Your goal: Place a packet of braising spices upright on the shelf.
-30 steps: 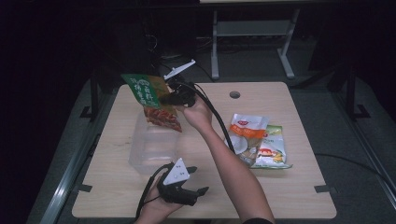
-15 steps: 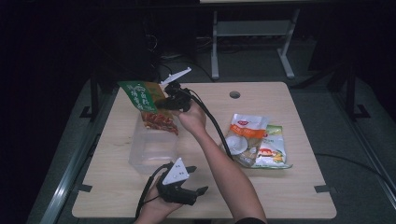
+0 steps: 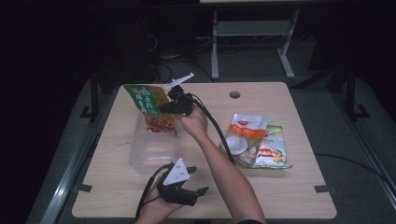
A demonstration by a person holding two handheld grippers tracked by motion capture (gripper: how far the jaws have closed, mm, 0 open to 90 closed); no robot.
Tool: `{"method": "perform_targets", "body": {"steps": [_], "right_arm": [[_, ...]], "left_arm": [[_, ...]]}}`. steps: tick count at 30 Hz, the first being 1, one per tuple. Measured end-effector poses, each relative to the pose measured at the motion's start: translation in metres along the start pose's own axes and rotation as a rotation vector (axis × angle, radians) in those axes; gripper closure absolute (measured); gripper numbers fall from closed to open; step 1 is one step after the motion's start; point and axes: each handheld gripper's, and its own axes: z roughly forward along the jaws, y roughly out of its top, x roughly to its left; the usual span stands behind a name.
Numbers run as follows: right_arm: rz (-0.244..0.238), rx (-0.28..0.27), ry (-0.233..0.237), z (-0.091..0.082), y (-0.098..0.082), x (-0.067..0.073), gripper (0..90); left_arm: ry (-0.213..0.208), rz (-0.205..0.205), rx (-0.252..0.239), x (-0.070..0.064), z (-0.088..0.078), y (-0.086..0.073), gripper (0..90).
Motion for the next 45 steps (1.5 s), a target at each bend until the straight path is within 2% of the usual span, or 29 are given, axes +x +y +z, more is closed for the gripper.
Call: {"method": "perform_targets", "body": {"steps": [9, 12, 15, 24, 30, 33, 38, 45], "right_arm": [[0.006, 0.001, -0.008, -0.001, -0.003, -0.002, 87.0], [0.016, 0.008, -0.020, -0.004, -0.002, -0.003, 77.5], [0.022, 0.010, -0.020, -0.010, -0.003, -0.005, 72.4], [0.036, 0.027, -0.033, -0.031, -0.006, -0.007, 61.8], [0.027, 0.051, -0.042, -0.047, -0.010, -0.005, 55.2], [0.026, 0.056, -0.049, -0.057, -0.013, -0.004, 51.8], [0.030, 0.063, -0.062, -0.076, -0.021, -0.002, 48.2], [0.064, 0.082, -0.078, -0.104, -0.041, -0.006, 45.0]], "left_arm": [[-0.002, 0.005, 0.006, -0.001, 0.001, 0.000, 25.5], [-0.001, 0.005, 0.005, -0.001, 0.001, 0.000, 25.5], [0.000, 0.006, 0.007, 0.000, 0.001, 0.000, 25.5], [0.000, 0.008, 0.014, -0.001, 0.003, -0.001, 25.6], [0.002, 0.012, 0.024, 0.000, 0.005, -0.001, 25.5], [-0.004, 0.002, 0.022, 0.000, 0.006, 0.000, 25.6], [-0.009, -0.004, 0.021, -0.002, 0.008, 0.000, 25.7], [-0.017, -0.006, 0.031, -0.003, 0.013, 0.001, 26.0]]}}
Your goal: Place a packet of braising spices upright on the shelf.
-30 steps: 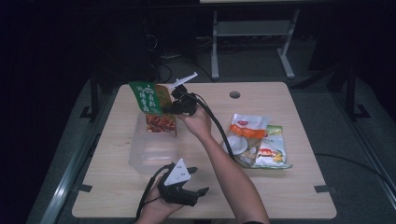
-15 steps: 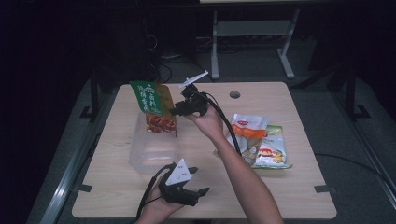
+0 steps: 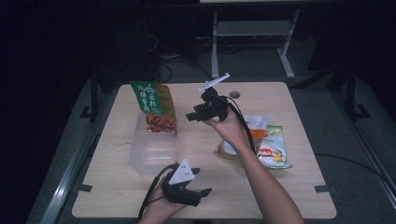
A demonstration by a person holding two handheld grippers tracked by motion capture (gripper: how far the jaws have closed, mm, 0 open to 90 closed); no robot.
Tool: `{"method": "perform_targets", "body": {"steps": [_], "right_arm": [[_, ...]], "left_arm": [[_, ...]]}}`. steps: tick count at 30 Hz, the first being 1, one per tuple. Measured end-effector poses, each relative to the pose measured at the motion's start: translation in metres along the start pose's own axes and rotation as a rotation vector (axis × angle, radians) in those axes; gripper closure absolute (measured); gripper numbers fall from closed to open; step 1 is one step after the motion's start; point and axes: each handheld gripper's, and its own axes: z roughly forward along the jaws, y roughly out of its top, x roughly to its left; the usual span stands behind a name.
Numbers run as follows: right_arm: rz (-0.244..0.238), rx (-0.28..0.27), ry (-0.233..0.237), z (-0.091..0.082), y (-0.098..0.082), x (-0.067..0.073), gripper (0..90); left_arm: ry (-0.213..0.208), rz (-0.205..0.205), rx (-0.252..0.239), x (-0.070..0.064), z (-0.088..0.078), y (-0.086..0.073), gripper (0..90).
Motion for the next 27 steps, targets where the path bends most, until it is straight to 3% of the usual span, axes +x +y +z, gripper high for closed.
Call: {"method": "perform_targets", "body": {"steps": [3, 6, 14, 27], "right_arm": [[0.015, 0.003, -0.011, -0.011, -0.012, -0.005, 44.1], [0.039, 0.012, -0.028, -0.023, -0.024, -0.010, 43.2], [0.098, 0.008, -0.077, -0.058, -0.056, -0.025, 42.2], [0.184, 0.012, -0.138, -0.100, -0.096, -0.043, 40.2]], "left_arm": [[-0.002, 0.019, 0.012, 0.001, 0.001, 0.001, 26.8], [-0.011, -0.006, 0.009, 0.001, 0.004, 0.002, 27.6], [-0.022, -0.006, 0.020, 0.000, 0.013, 0.010, 30.3], [0.016, 0.008, 0.021, 0.010, 0.035, 0.030, 37.4]]}}
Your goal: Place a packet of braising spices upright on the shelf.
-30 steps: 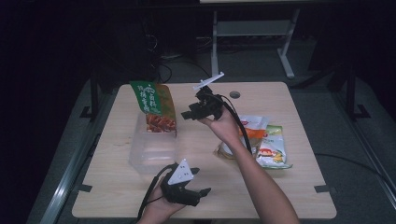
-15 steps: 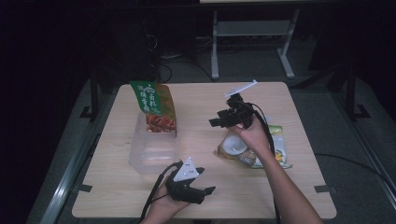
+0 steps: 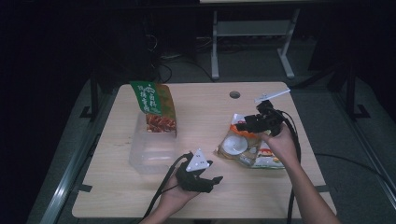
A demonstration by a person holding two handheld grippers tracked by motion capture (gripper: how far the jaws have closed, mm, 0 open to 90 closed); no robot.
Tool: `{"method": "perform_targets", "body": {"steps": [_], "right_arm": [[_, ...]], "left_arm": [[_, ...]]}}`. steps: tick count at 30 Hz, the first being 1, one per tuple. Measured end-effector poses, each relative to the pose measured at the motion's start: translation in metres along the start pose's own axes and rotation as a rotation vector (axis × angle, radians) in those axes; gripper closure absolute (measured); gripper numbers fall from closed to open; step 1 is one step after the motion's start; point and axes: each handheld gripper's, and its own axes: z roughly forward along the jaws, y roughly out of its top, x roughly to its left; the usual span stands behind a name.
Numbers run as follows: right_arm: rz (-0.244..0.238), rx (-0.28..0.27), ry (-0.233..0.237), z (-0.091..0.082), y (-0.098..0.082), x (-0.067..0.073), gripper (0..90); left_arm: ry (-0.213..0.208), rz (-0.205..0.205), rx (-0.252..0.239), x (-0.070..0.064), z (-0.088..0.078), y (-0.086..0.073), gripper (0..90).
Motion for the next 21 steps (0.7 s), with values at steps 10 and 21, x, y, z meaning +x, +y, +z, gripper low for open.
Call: {"method": "perform_targets", "body": {"steps": [10, 21], "right_arm": [[0.040, 0.004, -0.039, -0.015, -0.026, -0.021, 39.7], [0.122, 0.055, -0.069, -0.016, -0.049, -0.048, 36.9]], "left_arm": [[0.036, -0.014, -0.002, 0.008, 0.022, 0.013, 47.1], [0.073, -0.045, 0.027, 0.026, 0.053, 0.024, 64.3]]}}
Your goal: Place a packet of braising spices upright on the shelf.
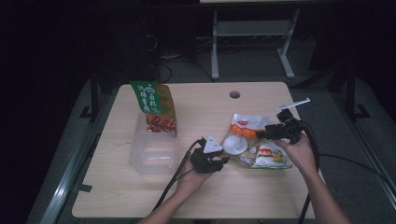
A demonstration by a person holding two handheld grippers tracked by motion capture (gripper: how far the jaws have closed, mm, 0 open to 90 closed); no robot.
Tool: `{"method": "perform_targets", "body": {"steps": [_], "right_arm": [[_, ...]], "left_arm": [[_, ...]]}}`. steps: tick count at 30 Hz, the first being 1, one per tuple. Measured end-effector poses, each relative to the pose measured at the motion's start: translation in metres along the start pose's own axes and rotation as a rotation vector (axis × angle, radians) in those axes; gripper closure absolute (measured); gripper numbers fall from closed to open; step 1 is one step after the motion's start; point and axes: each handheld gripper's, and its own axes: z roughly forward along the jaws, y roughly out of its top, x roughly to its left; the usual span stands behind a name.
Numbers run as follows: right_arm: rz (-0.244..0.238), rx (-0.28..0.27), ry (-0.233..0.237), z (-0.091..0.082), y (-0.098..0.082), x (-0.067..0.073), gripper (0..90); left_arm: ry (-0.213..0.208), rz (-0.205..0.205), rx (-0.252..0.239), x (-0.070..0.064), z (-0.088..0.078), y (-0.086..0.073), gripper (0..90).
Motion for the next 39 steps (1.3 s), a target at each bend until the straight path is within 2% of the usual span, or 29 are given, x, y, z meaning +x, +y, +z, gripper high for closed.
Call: {"method": "perform_targets", "body": {"steps": [9, 12, 18, 20, 27, 31, 39], "right_arm": [[0.060, 0.039, -0.022, 0.011, -0.007, -0.018, 34.5], [0.068, 0.050, -0.013, 0.018, -0.006, -0.021, 34.4], [0.100, 0.069, -0.003, 0.035, -0.004, -0.029, 35.4], [0.133, 0.076, 0.011, 0.039, -0.003, -0.029, 36.6], [0.148, 0.085, 0.035, 0.052, 0.000, -0.030, 41.7], [0.143, 0.094, 0.047, 0.058, 0.001, -0.028, 46.9], [0.125, 0.093, 0.046, 0.060, 0.004, -0.020, 65.4]], "left_arm": [[0.010, -0.025, 0.023, 0.007, 0.020, 0.005, 68.0], [0.002, -0.010, 0.048, 0.007, 0.025, 0.005, 68.0], [0.000, -0.015, 0.070, 0.007, 0.031, 0.004, 66.5], [0.000, -0.013, 0.073, 0.008, 0.032, 0.004, 66.0], [-0.007, -0.017, 0.073, 0.009, 0.035, 0.006, 65.4], [-0.011, -0.016, 0.084, 0.008, 0.036, 0.007, 65.4], [-0.013, -0.014, 0.084, 0.006, 0.039, 0.006, 65.4]]}}
